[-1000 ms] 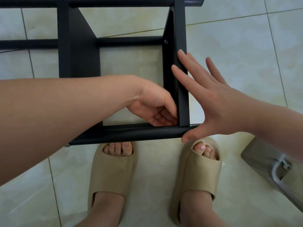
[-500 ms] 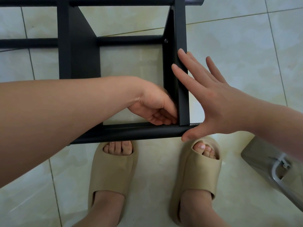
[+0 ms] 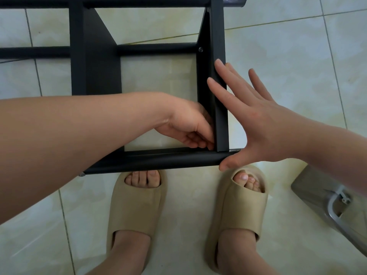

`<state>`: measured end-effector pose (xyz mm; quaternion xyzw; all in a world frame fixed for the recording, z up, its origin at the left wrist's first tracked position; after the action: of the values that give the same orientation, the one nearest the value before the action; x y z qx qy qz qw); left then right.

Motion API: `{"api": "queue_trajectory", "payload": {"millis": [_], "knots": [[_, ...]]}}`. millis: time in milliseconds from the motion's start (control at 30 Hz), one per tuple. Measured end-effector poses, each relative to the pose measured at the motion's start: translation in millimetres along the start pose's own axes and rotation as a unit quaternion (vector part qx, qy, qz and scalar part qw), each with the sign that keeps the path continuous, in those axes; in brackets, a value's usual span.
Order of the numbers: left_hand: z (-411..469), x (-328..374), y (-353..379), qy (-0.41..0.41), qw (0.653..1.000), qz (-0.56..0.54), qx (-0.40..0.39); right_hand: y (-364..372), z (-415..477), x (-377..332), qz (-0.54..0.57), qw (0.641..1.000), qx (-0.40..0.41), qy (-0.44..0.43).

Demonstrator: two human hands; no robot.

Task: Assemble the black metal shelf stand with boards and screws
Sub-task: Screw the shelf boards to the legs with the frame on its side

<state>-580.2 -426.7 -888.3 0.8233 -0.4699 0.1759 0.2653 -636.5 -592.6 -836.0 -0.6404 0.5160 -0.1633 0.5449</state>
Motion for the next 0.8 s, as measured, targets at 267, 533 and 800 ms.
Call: {"api": "queue_trajectory", "payload": {"millis": [267,533,800], "knots": [[-2.9,-3.8,0.7,-0.017,0.995,-0.091,-0.049,0.1,-0.3,0.7,0.000,1.000,0.000,0.000],[0.7,-4.8,1.6,-0.007,1.000,-0.022,-0.001,-0.4,0.1,0.3,0.001,1.000,-0.001,0.002],[-1.4,-8.6,2.5,-0.003,0.998,-0.054,-0.025,0.5,0.2,1.0,0.004,1.000,0.000,0.002]]}}
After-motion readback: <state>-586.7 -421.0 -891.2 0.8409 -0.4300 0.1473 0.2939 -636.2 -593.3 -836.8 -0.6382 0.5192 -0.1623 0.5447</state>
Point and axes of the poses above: each hand's wrist, its own z-axis towards the middle knuckle, its own y-axis out of the palm, x = y × z, the point moved 1 cm from there along z, towards the middle knuckle, and after that the axes turned 2 degrees about x, right-handed, at the moved point
